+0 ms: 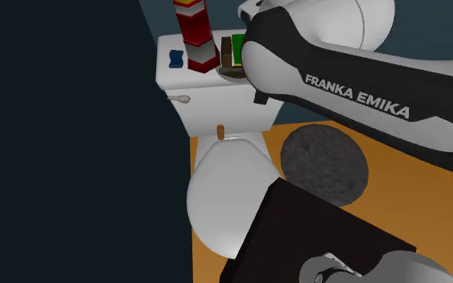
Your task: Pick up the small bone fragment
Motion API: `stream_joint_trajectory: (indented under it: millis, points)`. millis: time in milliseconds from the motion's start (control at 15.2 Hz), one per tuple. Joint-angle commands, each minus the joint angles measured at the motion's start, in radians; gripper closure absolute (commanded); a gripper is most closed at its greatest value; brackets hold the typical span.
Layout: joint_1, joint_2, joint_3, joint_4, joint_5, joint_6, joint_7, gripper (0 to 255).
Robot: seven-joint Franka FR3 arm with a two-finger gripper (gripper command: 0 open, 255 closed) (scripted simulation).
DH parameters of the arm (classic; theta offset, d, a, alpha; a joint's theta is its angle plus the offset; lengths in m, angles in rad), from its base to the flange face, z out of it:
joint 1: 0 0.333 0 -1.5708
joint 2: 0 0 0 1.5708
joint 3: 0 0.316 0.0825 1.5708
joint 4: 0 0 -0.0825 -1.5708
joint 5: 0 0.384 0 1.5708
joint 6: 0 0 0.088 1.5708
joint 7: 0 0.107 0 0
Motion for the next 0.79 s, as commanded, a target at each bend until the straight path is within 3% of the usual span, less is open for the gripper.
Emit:
stream_joint_trajectory:
  millis: [0, 198, 528, 726]
  points:
    - [0.007, 0.097, -0.046, 0.06, 0.072, 0.023, -0.11, 0]
    - [-0.016, 0.259, -0.079, 0.168, 0.21, 0.034, -0.274, 0]
    - [-0.148, 0.515, -0.037, 0.39, 0.408, 0.002, -0.495, 0]
    - [-0.161, 0.533, -0.024, 0.384, 0.421, 0.023, -0.506, 0]
